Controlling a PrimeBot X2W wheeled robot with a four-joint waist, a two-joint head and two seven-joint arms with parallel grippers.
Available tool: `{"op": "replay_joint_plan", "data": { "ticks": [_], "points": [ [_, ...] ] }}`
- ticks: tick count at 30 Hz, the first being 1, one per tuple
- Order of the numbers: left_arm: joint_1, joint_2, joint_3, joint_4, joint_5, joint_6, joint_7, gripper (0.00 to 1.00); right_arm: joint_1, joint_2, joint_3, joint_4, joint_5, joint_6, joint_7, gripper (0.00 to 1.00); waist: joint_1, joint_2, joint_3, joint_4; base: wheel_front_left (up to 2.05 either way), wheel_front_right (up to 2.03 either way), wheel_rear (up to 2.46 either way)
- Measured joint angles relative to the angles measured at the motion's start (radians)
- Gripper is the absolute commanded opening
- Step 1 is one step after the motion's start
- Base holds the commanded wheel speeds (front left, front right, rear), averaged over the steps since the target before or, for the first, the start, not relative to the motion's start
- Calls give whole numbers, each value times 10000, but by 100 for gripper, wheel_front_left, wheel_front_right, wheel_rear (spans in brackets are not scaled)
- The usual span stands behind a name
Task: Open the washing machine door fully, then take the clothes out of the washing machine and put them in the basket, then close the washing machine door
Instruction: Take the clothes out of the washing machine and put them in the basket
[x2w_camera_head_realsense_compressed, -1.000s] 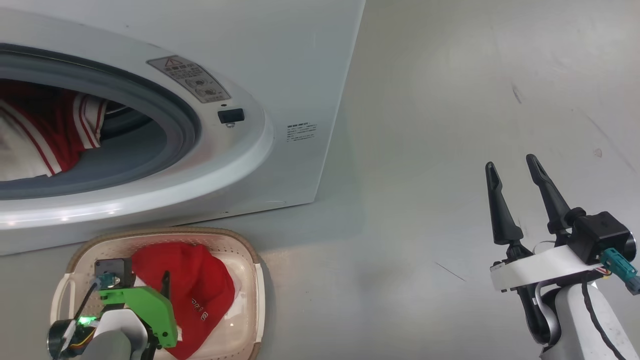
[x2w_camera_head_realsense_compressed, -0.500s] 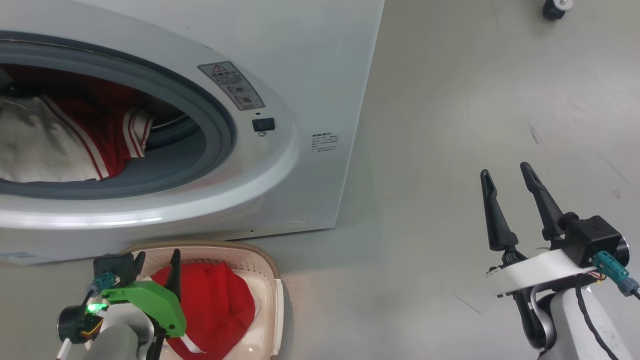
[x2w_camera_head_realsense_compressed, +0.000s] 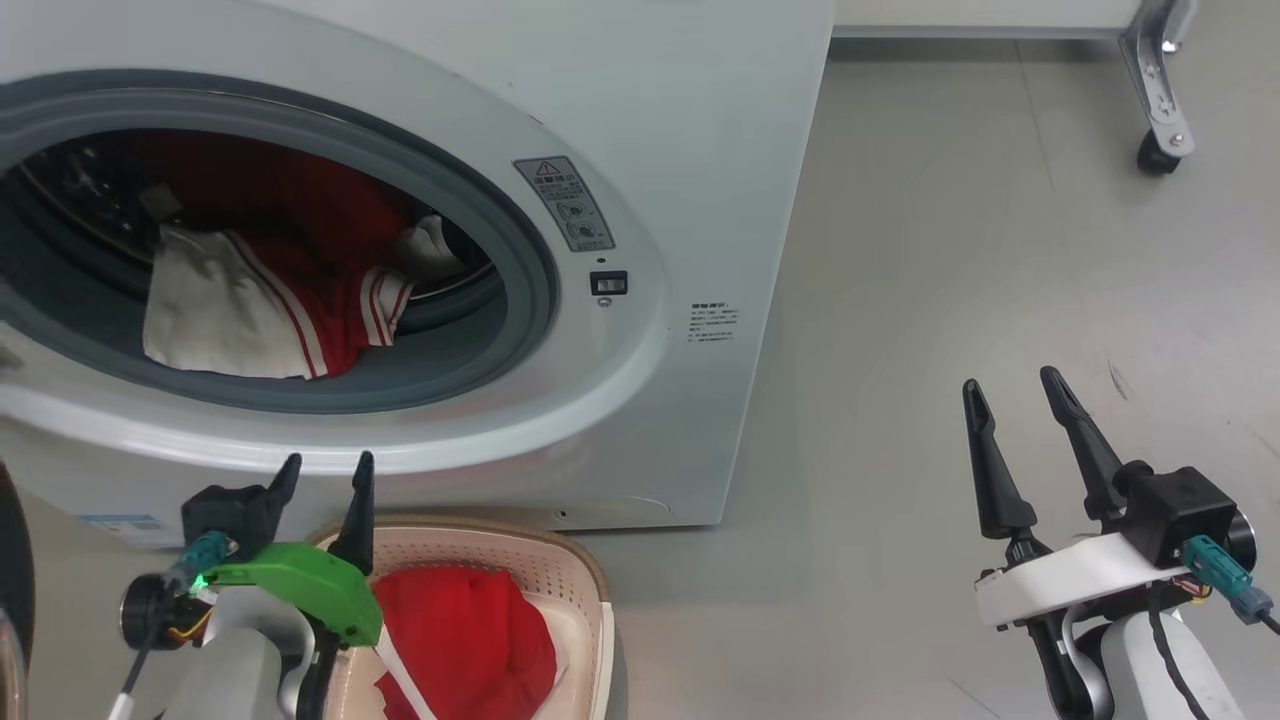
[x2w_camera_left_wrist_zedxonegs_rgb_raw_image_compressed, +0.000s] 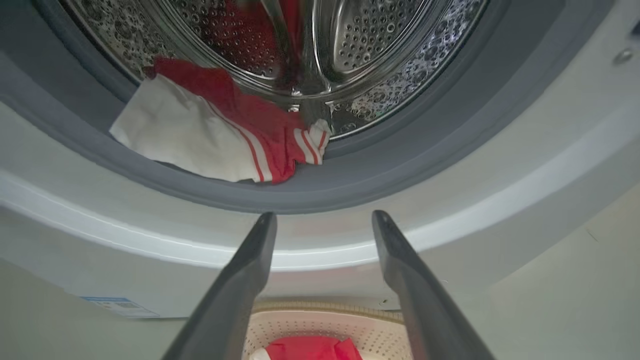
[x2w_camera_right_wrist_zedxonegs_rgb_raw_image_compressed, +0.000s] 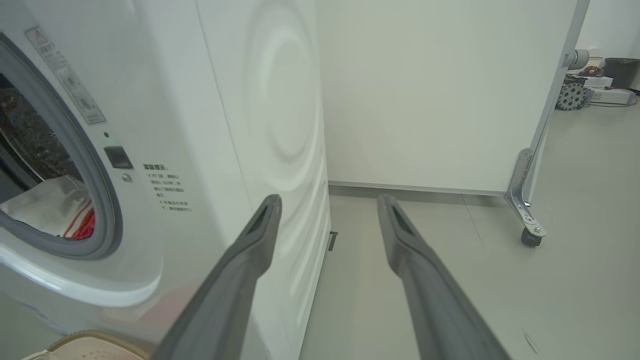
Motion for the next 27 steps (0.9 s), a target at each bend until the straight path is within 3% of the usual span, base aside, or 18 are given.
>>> {"op": "replay_joint_plan", "data": {
  "ticks": [13,27],
  "points": [
    [1300,84,608,-3089,-31,0,0,100,397,86,-144,-82,2,0,0,100,0,0,-737,459,0,0,0],
    [2824,12,717,-4548,121,0,0,100,675,163,33,-69,50,0,-2,100,0,0,-1100,409,0,0,0]
  ]
}}
